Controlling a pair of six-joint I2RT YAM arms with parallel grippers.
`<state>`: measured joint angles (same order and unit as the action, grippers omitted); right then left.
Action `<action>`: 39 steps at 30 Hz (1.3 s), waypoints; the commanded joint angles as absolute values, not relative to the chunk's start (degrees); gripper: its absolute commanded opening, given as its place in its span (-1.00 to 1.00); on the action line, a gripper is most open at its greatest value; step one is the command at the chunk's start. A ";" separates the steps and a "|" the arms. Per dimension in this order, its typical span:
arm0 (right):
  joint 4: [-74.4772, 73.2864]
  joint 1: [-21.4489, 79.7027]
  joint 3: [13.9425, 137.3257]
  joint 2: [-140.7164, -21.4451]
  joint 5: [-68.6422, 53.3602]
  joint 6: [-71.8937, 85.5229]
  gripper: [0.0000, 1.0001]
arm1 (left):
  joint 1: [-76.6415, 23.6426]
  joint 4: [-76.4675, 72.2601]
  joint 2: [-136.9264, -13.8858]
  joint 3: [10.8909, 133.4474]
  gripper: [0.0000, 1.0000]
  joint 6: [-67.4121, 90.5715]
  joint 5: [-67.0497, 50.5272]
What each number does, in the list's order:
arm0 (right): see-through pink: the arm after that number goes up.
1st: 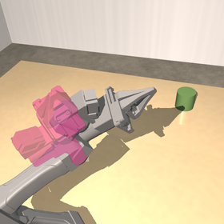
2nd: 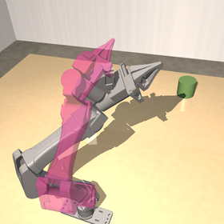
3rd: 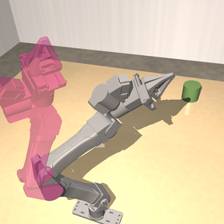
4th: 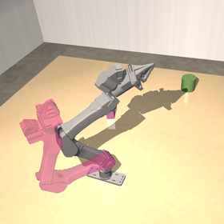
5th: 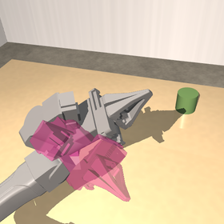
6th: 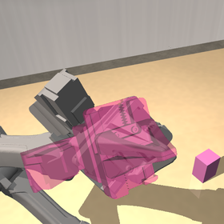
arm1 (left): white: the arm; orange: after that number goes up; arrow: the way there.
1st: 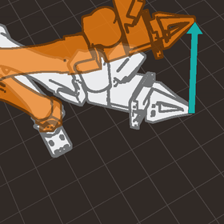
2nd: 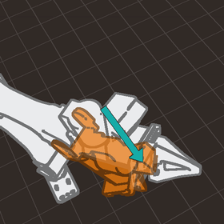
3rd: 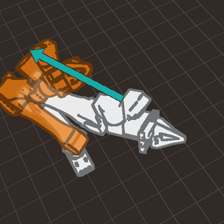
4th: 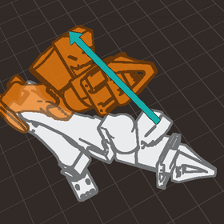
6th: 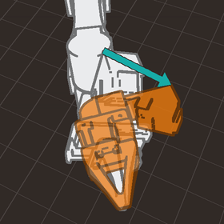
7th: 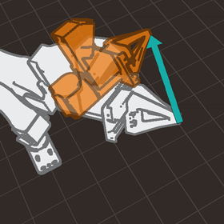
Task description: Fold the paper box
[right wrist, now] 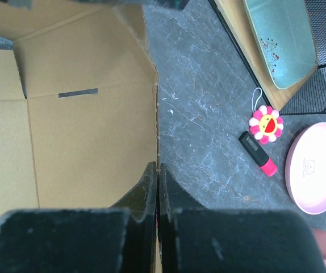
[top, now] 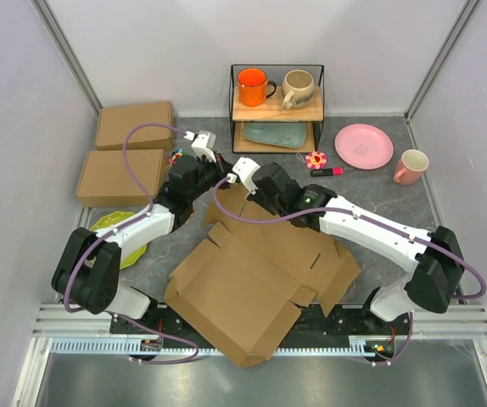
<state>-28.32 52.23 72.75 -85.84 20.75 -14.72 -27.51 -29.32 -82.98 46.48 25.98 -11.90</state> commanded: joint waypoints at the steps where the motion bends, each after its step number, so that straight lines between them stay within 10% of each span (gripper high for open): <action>1: -26.37 52.29 73.65 -83.76 20.74 -13.89 -1.00 | -27.77 -22.24 -80.96 47.20 -0.96 28.82 -15.55; 21: -27.33 53.26 73.21 -83.59 20.92 -12.92 -1.00 | -33.49 -20.15 -70.35 38.16 -0.94 33.59 -15.42; 39: -27.07 53.79 72.16 -82.44 21.27 -12.57 -1.00 | -33.84 -0.61 -40.52 17.15 -0.07 41.38 2.54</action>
<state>-29.19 53.47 72.42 -84.05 20.99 -13.69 -33.28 -5.32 -42.09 22.24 33.15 0.10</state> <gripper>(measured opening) 0.012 0.431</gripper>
